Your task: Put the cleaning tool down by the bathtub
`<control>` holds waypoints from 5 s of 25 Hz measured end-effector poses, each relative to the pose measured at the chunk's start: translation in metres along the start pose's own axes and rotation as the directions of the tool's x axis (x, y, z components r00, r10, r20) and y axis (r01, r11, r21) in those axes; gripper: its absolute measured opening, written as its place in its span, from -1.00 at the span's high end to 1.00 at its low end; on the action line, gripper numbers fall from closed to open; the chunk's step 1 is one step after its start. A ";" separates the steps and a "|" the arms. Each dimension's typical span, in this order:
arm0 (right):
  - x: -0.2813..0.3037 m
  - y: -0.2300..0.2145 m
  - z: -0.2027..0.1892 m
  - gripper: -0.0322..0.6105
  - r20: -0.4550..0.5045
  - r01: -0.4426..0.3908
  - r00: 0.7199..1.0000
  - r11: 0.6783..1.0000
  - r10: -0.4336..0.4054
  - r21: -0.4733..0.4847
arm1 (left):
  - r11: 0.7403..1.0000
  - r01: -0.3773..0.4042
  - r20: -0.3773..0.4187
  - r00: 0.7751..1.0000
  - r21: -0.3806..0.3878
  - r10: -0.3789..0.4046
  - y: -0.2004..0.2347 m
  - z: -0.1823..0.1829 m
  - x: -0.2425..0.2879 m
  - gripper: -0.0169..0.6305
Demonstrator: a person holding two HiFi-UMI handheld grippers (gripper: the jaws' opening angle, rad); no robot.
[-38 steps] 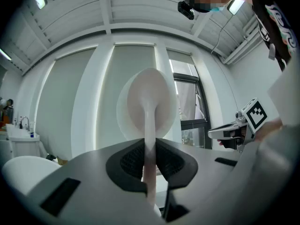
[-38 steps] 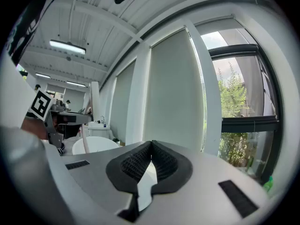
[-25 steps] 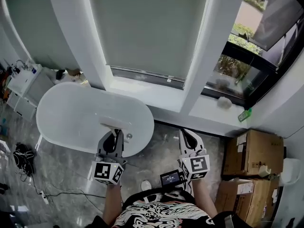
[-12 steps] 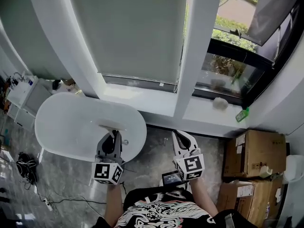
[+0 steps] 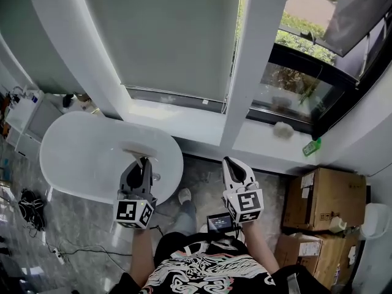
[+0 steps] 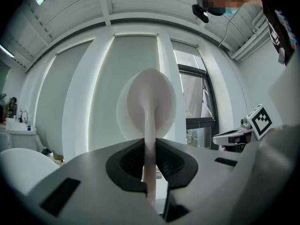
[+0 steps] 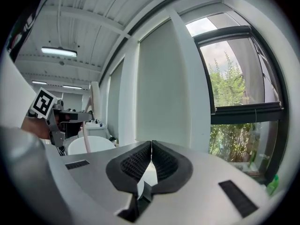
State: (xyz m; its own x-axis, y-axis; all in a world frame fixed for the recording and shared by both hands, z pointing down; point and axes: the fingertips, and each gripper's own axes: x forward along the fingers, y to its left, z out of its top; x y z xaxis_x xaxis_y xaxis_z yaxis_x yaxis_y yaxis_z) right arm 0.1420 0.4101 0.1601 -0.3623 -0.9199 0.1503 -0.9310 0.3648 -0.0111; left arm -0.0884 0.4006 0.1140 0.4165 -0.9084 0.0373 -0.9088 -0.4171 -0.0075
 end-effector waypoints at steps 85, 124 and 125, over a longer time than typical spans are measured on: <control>0.480 -0.139 -0.131 0.81 -0.258 0.016 0.966 0.996 0.007 0.088 | 0.949 0.282 -0.269 0.934 0.145 -0.236 0.193 -0.199 0.477 0.80; 0.501 -0.131 -0.297 0.81 -0.399 -0.050 0.915 0.999 0.051 0.014 | 0.686 0.625 -0.590 0.730 0.374 -0.344 0.173 -0.414 0.502 0.79; 0.502 -0.131 -0.301 0.81 -0.400 -0.046 0.916 0.999 0.043 0.003 | 0.678 0.632 -0.597 0.724 0.375 -0.344 0.172 -0.420 0.501 0.79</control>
State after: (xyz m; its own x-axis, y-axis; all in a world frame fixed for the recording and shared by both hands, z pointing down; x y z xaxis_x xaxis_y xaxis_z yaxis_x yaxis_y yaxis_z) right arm 0.0957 -0.0564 0.5343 -0.3543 -0.7690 0.5322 -0.9134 0.4065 -0.0207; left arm -0.0458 -0.1135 0.5510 0.6013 -0.4960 0.6264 -0.3447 -0.8683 -0.3567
